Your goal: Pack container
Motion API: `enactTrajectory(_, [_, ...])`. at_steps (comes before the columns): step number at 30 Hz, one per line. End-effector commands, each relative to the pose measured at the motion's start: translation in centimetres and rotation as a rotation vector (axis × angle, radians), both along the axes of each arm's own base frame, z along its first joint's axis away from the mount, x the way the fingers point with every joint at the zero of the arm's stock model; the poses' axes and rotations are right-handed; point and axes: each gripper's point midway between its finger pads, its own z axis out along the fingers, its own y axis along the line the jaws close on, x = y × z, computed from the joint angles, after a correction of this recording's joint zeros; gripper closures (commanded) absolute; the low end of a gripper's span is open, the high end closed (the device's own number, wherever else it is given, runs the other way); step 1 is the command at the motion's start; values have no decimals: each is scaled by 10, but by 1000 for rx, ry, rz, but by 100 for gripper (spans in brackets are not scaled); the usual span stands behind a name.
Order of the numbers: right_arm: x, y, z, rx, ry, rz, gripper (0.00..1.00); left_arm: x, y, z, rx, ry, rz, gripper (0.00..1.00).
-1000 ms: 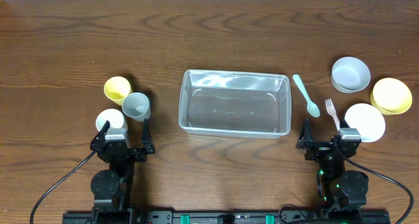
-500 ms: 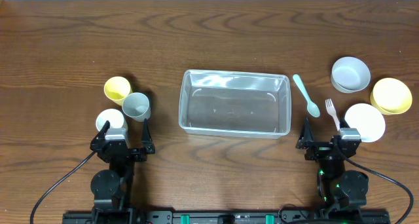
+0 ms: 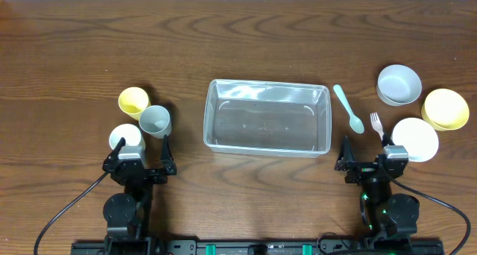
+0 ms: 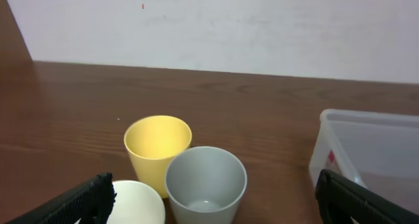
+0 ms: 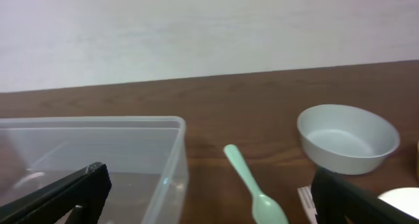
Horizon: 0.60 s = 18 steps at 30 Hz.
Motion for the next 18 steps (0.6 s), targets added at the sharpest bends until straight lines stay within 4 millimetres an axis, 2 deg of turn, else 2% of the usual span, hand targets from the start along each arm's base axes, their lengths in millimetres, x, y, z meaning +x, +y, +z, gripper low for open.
enactTrajectory(1, [-2, 13, 3, 58, 6, 69, 1, -3, 0, -8, -115, 61, 17, 2])
enactTrajectory(4, [-3, 15, 21, 55, -10, 80, 1, -9, -1, 18, -123, 78, 13, 2])
enactTrajectory(7, [-6, 22, 51, 27, -2, 127, 1, -17, -1, 52, -123, 120, 15, 2])
enactTrajectory(10, [-5, 28, 77, -12, 48, 161, 1, -20, -1, 76, -121, 205, 21, 2])
enactTrajectory(14, [9, 38, 106, -111, 196, 233, 1, -22, 0, 88, -117, 412, 36, 2])
enactTrajectory(18, [22, 42, 105, -197, 483, 299, 1, -26, 1, 82, -98, 665, 51, 2])
